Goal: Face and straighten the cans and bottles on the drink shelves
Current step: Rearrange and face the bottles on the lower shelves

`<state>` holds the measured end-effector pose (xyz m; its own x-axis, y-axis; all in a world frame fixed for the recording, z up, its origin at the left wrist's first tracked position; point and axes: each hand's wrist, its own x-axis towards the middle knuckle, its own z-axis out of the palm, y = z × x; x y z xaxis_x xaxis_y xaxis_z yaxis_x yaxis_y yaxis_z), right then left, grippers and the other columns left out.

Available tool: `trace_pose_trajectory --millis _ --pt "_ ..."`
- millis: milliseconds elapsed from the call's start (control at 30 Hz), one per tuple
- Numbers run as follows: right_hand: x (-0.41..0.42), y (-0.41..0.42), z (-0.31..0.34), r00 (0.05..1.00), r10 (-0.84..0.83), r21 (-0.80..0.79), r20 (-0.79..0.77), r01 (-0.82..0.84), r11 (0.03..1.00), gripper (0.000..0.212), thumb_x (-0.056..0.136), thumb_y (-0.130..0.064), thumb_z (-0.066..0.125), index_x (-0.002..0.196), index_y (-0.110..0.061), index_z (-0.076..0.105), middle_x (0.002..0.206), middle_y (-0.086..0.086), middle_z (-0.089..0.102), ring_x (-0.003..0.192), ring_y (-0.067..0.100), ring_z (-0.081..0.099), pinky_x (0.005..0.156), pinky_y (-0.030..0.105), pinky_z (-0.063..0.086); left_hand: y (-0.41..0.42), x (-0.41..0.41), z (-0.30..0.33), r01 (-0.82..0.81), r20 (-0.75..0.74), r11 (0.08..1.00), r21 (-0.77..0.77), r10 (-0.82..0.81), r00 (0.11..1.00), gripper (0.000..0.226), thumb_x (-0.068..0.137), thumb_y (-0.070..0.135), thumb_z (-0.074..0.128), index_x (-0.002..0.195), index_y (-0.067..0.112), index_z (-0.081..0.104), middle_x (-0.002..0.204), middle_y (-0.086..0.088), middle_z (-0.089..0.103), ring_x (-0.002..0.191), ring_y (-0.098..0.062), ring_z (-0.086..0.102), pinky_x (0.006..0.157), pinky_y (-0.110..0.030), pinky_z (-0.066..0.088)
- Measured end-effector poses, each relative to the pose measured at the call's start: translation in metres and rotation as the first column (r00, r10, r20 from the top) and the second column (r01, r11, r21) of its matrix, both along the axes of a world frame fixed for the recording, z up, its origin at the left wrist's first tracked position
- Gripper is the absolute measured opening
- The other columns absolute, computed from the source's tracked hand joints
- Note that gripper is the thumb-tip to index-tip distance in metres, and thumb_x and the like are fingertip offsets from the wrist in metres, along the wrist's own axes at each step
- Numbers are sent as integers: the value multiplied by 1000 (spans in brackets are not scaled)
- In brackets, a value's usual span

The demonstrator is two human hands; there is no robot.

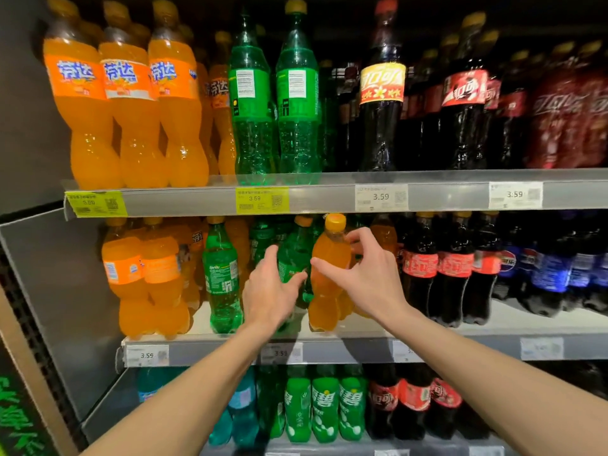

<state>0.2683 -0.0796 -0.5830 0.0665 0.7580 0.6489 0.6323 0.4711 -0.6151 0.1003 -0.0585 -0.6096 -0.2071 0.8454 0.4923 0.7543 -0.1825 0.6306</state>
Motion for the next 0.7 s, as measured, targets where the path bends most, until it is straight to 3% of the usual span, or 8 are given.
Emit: trace_pose_trajectory --millis 100,200,267,367,433,633,700 --pt "8 -3 0 1000 -6 10 -25 6 1000 54 73 -64 80 105 -31 51 83 -20 65 66 -2 64 65 22 54 -1 11 -1 93 199 995 -37 -84 976 86 85 50 73 154 20 31 145 -10 55 129 -32 55 106 -46 46" --pt "15 -6 -4 995 -19 22 -101 22 1000 53 72 -60 83 104 -31 51 85 -16 67 68 -1 64 66 26 55 0 23 -4 182 232 981 -71 -161 959 91 82 55 73 154 23 29 140 -10 59 113 -36 64 96 -49 53" --pt "21 -7 -6 994 -18 28 -105 21 999 54 72 -61 82 104 -33 50 87 -14 67 67 2 64 67 32 57 5 28 -3 213 267 973 -86 -184 946 93 82 57 72 155 21 27 147 -10 52 116 -35 63 98 -49 52" --pt "25 -11 -2 997 -11 56 -78 16 998 53 73 -63 80 105 -35 50 88 -13 67 66 4 63 67 31 57 14 33 1 210 249 972 -102 -179 952 91 87 51 70 155 11 26 154 -12 44 135 -31 49 111 -44 42" --pt "23 -15 3 996 -8 67 -85 14 998 53 74 -63 80 106 -33 51 88 -14 66 68 3 63 65 27 57 13 33 2 205 229 972 -111 -176 957 89 90 48 69 155 8 25 156 -12 40 141 -29 41 110 -40 39" --pt "0 -24 8 997 21 43 -73 -18 999 50 74 -61 80 104 -31 54 80 -12 68 69 2 64 67 31 57 6 26 7 248 246 956 -156 -205 947 72 97 21 62 157 14 23 152 -15 44 127 -36 55 103 -50 48" --pt "-7 -26 7 996 41 20 -80 -39 999 49 74 -59 81 102 -30 54 79 -10 68 67 3 65 66 33 57 1 20 10 224 221 965 -138 -190 957 63 99 18 59 155 13 30 153 -12 44 135 -32 48 109 -46 43"
